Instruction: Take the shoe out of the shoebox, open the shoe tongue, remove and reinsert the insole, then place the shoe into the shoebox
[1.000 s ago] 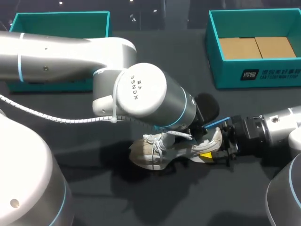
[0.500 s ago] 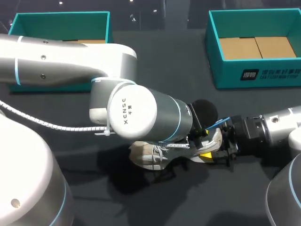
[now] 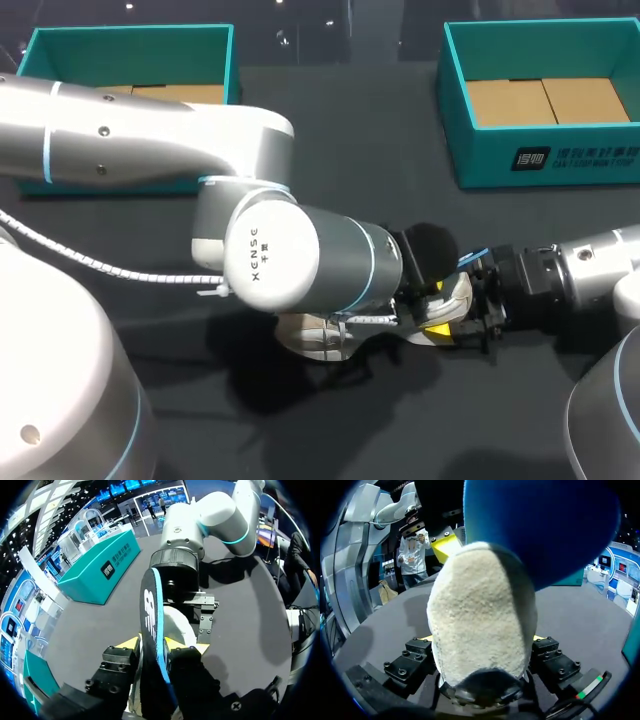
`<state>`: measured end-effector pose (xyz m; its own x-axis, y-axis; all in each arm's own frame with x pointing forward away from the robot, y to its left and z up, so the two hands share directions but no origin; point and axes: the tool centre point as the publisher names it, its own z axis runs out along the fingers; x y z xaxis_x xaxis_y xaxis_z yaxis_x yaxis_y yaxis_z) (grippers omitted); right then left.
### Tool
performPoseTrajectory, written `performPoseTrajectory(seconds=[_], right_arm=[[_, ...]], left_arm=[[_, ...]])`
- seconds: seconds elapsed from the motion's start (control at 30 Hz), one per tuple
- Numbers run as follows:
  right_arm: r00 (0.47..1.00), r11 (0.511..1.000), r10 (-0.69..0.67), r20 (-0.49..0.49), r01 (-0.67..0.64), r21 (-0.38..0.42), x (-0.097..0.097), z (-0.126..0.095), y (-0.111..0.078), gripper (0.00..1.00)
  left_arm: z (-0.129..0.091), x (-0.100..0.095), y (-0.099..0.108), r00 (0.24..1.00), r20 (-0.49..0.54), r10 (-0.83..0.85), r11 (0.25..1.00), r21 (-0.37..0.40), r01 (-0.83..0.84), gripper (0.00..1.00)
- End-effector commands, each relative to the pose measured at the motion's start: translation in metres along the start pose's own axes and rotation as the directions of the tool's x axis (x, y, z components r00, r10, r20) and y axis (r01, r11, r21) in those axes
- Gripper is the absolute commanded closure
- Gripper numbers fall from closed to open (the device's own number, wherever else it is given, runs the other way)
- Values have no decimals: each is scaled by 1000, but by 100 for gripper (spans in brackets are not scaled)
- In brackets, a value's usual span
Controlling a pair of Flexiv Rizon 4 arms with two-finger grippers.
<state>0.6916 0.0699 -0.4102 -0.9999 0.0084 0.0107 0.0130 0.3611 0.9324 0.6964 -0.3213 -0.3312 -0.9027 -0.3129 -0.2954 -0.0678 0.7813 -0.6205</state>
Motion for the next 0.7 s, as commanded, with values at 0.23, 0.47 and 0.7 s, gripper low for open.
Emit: performPoseTrajectory(seconds=[0.23,0.47,0.7], right_arm=[[1000,1000,0,3,0,2,1,3,0,100],[1000,1000,0,3,0,2,1,3,0,100],[1000,1000,0,3,0,2,1,3,0,100]], left_arm=[[8,-3,5,1000,1,-7,1000,-6,7,69],[14,-2,-1,999,-27,-32,999,-17,31,100],[3,-4,-22,997,-59,-47,998,-42,44,100]])
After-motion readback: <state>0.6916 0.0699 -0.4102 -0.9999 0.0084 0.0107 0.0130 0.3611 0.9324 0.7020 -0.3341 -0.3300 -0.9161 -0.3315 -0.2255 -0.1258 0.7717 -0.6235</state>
